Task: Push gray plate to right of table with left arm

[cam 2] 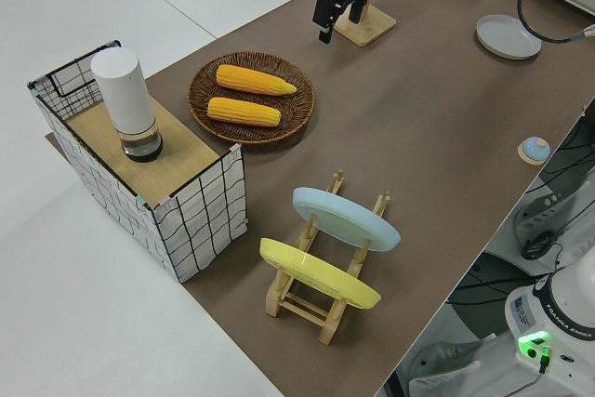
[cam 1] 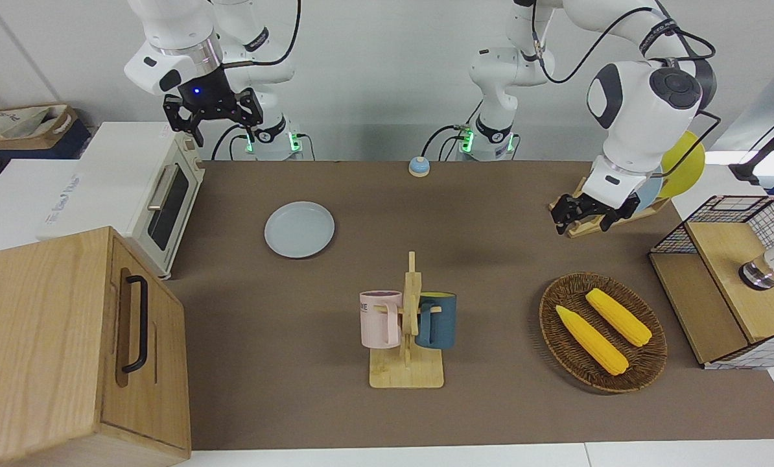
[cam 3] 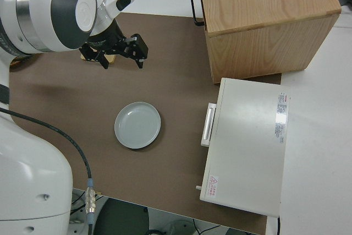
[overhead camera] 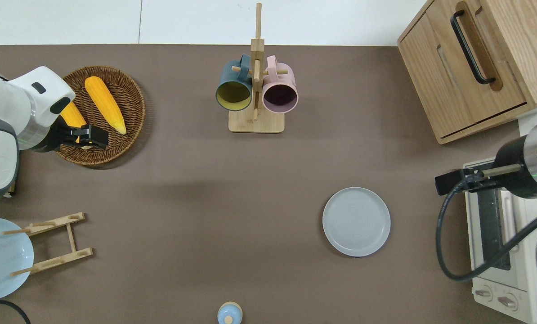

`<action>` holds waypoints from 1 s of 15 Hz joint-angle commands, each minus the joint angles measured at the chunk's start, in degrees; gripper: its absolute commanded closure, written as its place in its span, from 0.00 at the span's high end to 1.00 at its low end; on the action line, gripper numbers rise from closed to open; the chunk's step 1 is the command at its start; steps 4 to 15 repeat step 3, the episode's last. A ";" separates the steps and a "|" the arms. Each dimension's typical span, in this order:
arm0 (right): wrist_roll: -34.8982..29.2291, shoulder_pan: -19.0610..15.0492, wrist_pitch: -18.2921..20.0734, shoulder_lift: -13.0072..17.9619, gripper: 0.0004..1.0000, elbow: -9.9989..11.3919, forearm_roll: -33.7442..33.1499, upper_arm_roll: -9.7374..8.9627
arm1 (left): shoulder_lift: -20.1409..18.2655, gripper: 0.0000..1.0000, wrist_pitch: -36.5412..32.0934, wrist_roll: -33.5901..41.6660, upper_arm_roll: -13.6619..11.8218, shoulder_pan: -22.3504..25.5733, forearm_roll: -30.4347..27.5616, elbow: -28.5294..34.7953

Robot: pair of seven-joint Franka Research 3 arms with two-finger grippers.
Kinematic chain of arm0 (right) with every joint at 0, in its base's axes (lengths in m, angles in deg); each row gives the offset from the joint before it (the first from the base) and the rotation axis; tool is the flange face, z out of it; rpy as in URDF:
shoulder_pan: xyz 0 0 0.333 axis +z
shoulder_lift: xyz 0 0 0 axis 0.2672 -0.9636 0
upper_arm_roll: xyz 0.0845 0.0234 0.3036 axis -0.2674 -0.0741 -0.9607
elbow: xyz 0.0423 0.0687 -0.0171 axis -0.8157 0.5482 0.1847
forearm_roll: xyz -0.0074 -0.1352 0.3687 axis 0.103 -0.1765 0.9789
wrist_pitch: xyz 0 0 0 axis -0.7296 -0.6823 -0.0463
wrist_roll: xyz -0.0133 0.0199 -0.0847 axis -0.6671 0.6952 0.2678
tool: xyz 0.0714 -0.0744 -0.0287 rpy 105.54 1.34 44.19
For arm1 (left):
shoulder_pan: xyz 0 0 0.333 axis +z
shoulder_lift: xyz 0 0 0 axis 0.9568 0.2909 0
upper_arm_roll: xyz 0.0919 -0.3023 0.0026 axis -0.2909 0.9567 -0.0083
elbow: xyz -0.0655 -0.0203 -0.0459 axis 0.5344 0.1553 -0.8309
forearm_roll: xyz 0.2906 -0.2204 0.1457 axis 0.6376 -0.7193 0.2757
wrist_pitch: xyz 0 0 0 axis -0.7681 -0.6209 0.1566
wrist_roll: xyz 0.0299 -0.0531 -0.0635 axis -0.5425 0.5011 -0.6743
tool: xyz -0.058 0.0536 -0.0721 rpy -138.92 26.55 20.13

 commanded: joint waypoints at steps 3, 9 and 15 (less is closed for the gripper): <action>0.01 -1.16 0.69 0.36 0.98 -0.22 0.59 -0.85 | -1.63 1.00 0.48 1.21 -0.64 -0.09 -1.05 1.79; 0.01 -1.16 0.69 0.36 0.98 -0.22 0.59 -0.85 | -1.63 1.00 0.48 1.21 -0.64 -0.09 -1.05 1.79; 0.01 -1.16 0.69 0.36 0.98 -0.22 0.59 -0.85 | -1.63 1.00 0.48 1.21 -0.64 -0.09 -1.05 1.79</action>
